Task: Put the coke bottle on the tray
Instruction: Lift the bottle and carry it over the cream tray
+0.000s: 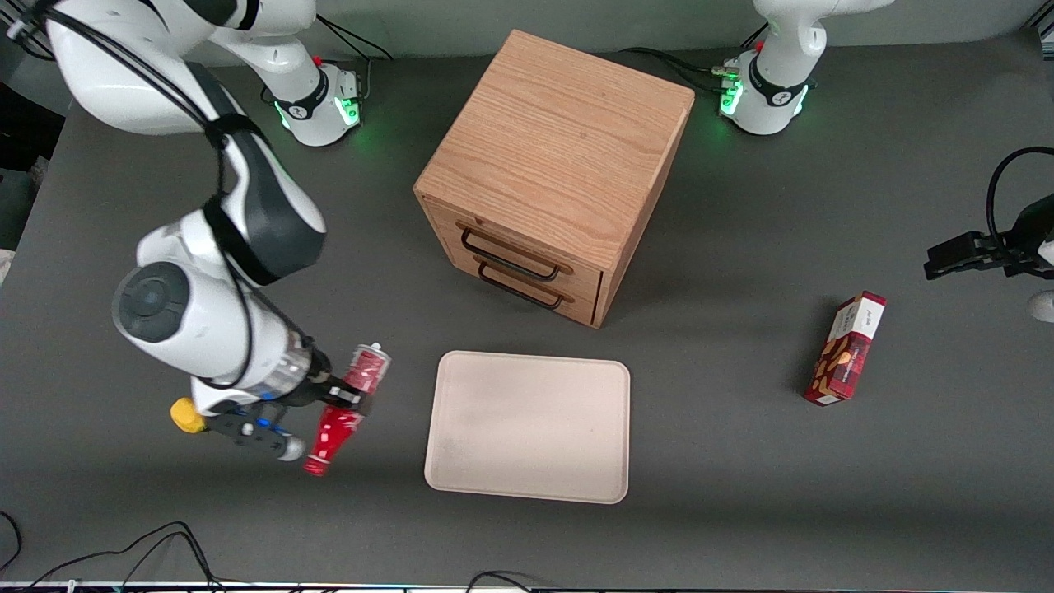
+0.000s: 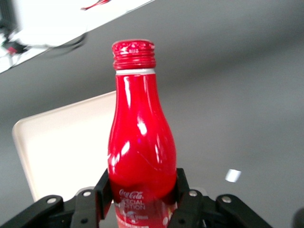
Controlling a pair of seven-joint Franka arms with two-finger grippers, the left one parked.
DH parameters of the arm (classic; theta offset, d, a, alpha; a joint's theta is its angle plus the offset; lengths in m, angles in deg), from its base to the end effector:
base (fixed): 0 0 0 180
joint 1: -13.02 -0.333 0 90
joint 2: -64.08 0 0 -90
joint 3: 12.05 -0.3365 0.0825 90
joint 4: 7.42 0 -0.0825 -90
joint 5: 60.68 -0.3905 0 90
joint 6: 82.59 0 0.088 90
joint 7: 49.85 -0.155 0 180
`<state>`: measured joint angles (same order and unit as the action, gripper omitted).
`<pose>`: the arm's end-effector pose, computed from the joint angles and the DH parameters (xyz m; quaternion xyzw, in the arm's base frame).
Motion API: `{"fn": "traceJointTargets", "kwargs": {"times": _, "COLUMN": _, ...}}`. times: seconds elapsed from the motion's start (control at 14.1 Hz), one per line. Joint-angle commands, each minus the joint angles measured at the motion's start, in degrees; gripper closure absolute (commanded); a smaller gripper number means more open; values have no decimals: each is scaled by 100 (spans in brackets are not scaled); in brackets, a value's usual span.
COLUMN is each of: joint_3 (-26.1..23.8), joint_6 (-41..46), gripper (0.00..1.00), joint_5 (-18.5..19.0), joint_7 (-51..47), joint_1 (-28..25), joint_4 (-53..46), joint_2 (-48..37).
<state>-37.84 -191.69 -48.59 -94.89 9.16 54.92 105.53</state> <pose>0.7355 0.2725 0.4040 -0.9820 0.1676 -0.0371 0.0784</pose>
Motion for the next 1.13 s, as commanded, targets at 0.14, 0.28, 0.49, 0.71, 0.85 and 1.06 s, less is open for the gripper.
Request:
{"fn": "traceJointTargets", "kwargs": {"times": 0.14, "joint_3": 47, "joint_6": -708, "gripper": 100, "joint_5": 109, "joint_7": 1109, "joint_1": -598, "joint_4": -881, "joint_2": 1268}}
{"fn": "traceJointTargets", "kwargs": {"times": 0.28, "joint_3": 47, "joint_6": -876, "gripper": 100, "joint_5": 109, "joint_7": 1287, "joint_1": -607, "joint_4": -873, "joint_2": 1602}}
{"fn": "traceJointTargets", "kwargs": {"times": 0.49, "joint_3": 73, "joint_6": -1104, "gripper": 100, "joint_5": 118, "joint_7": 1279, "joint_1": -695, "joint_4": -872, "joint_2": 2060}}
{"fn": "traceJointTargets", "kwargs": {"times": 0.71, "joint_3": 126, "joint_6": -1499, "gripper": 96, "joint_5": 109, "joint_7": 1226, "joint_1": -704, "joint_4": -846, "joint_2": 2403}}
{"fn": "traceJointTargets", "kwargs": {"times": 0.85, "joint_3": 232, "joint_6": -1579, "gripper": 87, "joint_5": 100, "joint_7": 1252, "joint_1": -695, "joint_4": -829, "joint_2": 2430}}
{"fn": "traceJointTargets", "kwargs": {"times": 1.06, "joint_3": 275, "joint_6": -1588, "gripper": 67, "joint_5": 100, "joint_7": 1270, "joint_1": -695, "joint_4": -820, "joint_2": 2518}}
